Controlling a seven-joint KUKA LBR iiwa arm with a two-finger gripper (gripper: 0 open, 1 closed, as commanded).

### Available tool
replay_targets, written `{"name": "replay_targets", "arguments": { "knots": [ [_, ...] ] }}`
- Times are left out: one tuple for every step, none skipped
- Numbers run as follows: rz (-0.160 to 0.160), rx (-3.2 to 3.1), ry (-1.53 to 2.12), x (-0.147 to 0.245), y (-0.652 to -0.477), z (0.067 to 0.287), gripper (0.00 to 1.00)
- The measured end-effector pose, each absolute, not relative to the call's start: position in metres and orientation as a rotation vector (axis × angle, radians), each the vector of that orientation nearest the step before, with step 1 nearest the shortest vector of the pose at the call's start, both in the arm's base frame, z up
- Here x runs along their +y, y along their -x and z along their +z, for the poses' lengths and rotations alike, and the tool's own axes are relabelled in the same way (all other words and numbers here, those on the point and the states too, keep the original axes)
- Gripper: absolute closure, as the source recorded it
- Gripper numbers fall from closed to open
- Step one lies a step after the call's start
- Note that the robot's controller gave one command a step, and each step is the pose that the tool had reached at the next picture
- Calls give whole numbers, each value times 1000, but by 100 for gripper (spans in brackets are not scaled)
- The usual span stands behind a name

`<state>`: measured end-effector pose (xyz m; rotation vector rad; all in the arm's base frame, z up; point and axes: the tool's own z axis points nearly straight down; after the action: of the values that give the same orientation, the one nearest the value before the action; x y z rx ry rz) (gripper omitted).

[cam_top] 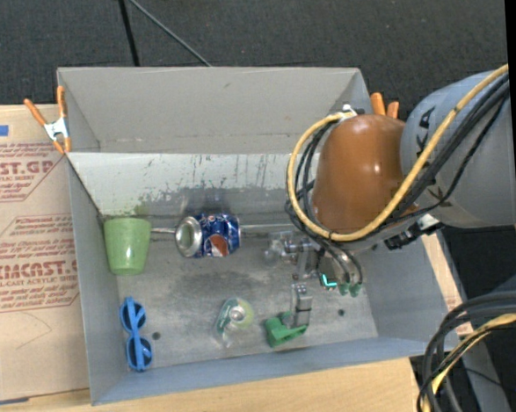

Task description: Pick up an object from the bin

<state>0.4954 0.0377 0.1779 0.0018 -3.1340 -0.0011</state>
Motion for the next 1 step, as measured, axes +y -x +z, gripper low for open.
{"name": "replay_targets", "arguments": {
  "knots": [
    [-3,-3125,205,-12,-487,67,0]
  ]
}}
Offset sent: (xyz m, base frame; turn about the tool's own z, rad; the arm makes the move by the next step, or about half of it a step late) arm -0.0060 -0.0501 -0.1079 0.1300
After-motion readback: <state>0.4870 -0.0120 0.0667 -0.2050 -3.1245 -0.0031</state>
